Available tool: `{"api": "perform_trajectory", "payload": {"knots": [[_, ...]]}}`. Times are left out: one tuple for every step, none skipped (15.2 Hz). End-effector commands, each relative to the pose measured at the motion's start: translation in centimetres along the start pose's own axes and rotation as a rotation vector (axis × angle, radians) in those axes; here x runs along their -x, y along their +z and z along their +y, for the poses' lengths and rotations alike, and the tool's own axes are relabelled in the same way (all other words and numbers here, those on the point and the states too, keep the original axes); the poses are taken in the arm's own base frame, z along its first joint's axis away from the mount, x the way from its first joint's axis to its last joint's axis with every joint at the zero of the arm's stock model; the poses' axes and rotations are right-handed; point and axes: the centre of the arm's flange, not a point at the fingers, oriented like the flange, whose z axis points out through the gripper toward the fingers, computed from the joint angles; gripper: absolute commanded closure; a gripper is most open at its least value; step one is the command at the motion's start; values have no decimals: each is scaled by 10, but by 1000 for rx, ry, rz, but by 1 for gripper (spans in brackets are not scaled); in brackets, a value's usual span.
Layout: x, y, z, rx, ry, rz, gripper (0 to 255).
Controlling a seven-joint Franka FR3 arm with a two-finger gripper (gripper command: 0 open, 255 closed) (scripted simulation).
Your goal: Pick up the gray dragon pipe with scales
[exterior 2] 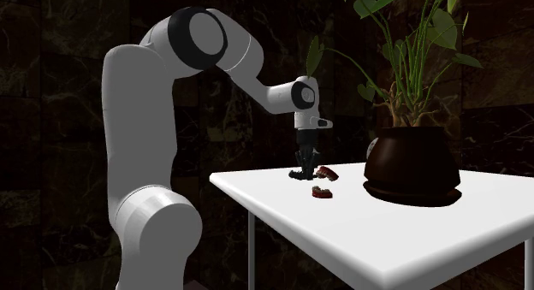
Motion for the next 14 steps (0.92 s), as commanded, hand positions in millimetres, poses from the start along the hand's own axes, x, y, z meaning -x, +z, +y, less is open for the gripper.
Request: {"api": "perform_trajectory", "payload": {"knots": [[-1,-1,3,5,3,-8,255],[-1,-7,3,5,3,-8,255],[-1,-12,3,5,3,-8,255],[-1,-17,3,5,3,-8,255],[-1,-22,3,5,3,-8,255],[-1,-28,4,5,3,-8,255],[-1,-33,4,5,3,-8,255],[-1,-38,4,5,3,-8,255],[-1,-43,4,5,3,-8,255],[-1,-49,4,5,3,-8,255],[-1,-54,4,5,3,-8,255],[-1,-59,5,5,3,-8,255],[-1,-65,5,5,3,-8,255],[-1,-70,5,5,3,-8,255]]}}
